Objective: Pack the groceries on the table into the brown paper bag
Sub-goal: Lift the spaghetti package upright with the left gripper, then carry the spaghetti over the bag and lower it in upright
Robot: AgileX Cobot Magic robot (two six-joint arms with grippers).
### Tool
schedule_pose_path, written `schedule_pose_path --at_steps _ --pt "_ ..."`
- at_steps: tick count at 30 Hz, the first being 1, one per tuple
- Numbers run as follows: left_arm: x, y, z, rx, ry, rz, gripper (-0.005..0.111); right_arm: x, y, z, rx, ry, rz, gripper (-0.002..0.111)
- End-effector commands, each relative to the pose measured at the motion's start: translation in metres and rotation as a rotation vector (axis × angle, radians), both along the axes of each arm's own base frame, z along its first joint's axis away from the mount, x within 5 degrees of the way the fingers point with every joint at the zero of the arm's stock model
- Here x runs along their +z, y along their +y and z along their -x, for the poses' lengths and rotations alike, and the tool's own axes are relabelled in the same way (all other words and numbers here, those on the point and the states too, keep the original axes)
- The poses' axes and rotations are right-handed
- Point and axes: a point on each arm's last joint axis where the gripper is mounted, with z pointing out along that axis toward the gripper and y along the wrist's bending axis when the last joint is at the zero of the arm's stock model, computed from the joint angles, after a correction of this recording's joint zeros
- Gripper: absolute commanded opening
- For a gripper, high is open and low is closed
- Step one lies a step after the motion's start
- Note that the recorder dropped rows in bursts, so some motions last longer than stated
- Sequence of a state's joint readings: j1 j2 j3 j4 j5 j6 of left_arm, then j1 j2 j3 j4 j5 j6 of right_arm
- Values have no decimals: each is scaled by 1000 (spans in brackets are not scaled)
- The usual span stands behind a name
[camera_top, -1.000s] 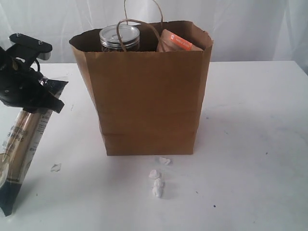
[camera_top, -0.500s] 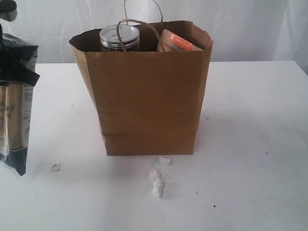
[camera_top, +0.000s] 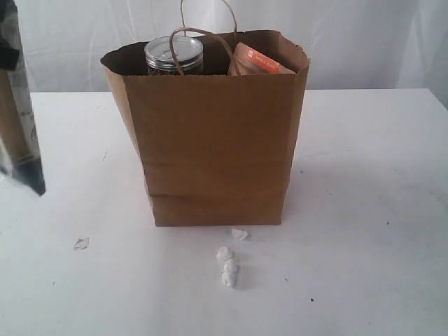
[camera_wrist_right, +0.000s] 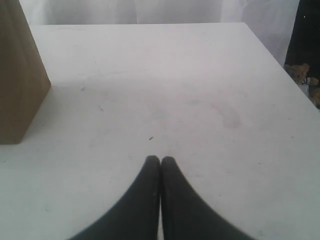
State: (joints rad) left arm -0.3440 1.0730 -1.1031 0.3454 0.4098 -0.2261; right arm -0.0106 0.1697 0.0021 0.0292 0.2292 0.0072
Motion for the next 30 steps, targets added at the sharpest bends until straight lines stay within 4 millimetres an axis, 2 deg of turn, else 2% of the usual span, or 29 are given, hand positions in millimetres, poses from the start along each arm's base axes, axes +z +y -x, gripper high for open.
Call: schedule_pose_path --at_steps 1,12,22,26,30 --pt "44 -1 13 -59 -339 133 1 2 0 0 2 -13 3 0" --pt "84 -13 18 -184 -681 583 1 2 0 0 2 -13 3 0" --pt "108 -12 32 -292 -910 777 1 2 0 0 2 -13 3 0" --pt "108 -14 32 -323 -912 828 0 2 0 0 2 -13 3 0" --pt "97 -19 26 -387 -917 958 0 2 0 0 2 -13 3 0"
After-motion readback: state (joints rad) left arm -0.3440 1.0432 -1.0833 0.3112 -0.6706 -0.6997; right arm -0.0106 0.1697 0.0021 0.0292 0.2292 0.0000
